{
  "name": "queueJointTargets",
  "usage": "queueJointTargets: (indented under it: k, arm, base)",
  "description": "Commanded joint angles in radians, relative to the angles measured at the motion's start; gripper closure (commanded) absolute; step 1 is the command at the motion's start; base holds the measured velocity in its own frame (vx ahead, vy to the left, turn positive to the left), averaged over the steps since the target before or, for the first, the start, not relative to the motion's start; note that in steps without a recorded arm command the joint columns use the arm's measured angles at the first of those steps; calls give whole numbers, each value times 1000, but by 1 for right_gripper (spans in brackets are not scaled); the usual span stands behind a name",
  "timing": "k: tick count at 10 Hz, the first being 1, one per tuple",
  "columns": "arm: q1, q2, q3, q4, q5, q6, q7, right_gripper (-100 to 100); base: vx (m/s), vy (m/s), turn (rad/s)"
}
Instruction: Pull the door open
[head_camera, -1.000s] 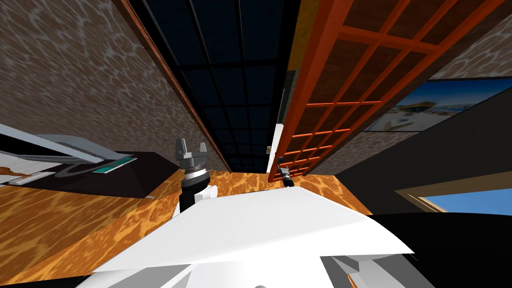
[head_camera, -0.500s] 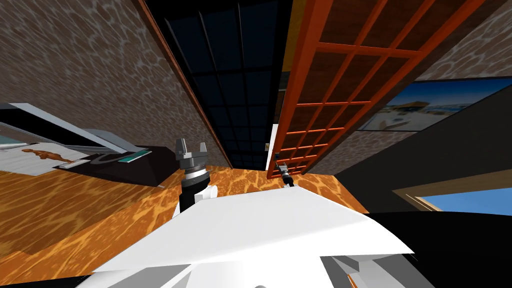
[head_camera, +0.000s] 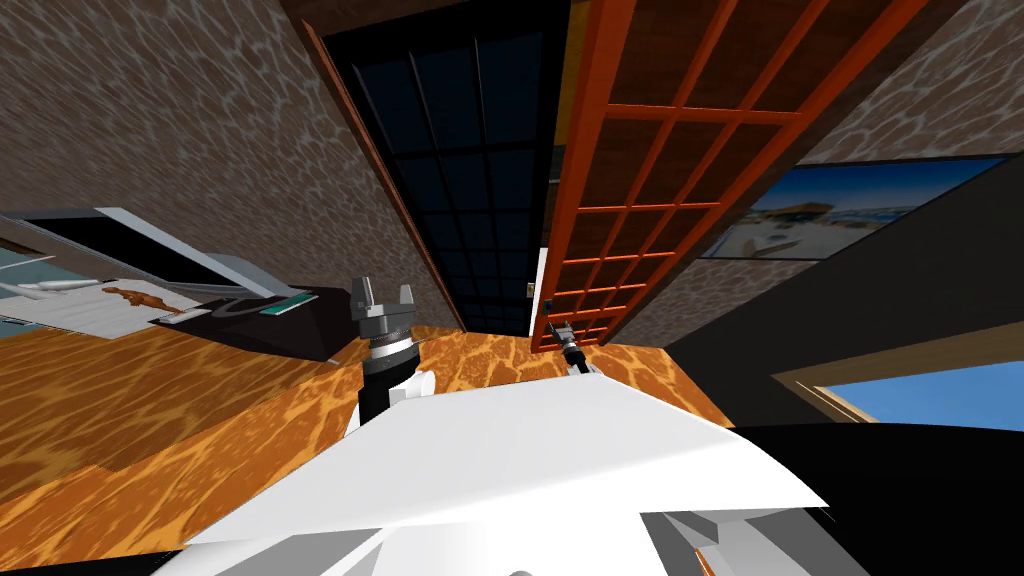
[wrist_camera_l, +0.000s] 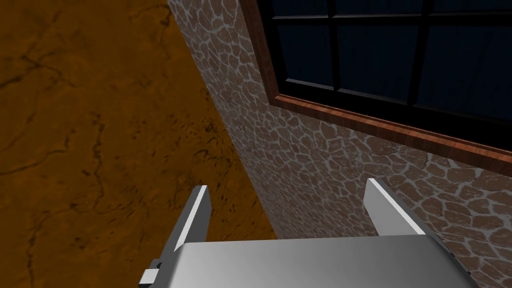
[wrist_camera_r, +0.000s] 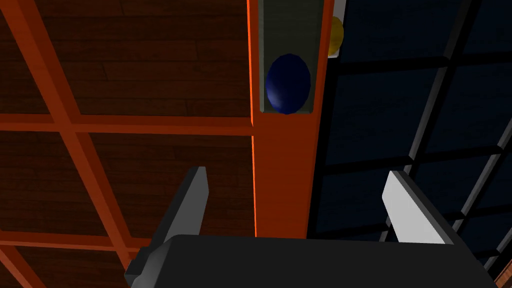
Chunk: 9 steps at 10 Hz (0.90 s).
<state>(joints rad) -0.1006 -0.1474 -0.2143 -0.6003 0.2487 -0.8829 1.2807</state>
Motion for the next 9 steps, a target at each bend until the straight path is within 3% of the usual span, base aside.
queueJointTargets:
  k: [1, 4, 5, 6, 7, 9]
  arm:
    - [8, -17, -11, 8, -8, -11, -10, -100]
    - [22, -44, -29, 20, -22, -29, -27, -100]
    - [22, -44, -29, 20, -22, -29, -27, -100]
    - [32, -66, -42, 30, -32, -43, -40, -100]
    - [36, -74, -48, 34, -36, -48, -45, -100]
    - [38, -70, -46, 21, -35, -38, -45, -100]
  base:
    - [101, 17, 124]
    - [201, 46, 113]
    - [157, 17, 47]
    - [195, 21, 159]
    - [227, 54, 140]
    - [96, 19, 15]
